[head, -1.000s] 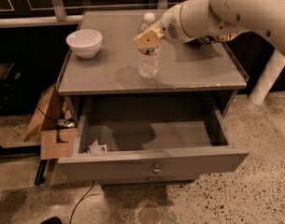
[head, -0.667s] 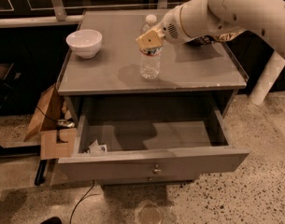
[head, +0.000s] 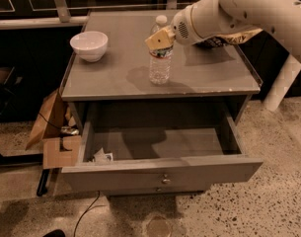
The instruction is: Pick water bottle from top drawer and place on counter
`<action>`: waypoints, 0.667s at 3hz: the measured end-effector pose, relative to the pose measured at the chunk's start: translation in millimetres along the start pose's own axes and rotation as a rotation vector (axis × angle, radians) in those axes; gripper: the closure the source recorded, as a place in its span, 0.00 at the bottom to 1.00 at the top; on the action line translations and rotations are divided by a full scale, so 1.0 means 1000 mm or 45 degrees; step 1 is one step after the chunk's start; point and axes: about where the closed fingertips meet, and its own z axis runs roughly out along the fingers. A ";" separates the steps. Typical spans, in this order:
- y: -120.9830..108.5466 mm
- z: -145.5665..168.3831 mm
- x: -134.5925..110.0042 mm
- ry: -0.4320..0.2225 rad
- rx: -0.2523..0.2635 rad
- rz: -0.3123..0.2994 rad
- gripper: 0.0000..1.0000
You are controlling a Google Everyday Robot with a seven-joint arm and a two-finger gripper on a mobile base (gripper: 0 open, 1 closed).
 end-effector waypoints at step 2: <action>0.000 0.000 -0.001 0.000 0.000 0.000 0.62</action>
Offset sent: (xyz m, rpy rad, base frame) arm 0.0000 0.0000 0.0007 0.0000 0.0000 0.0000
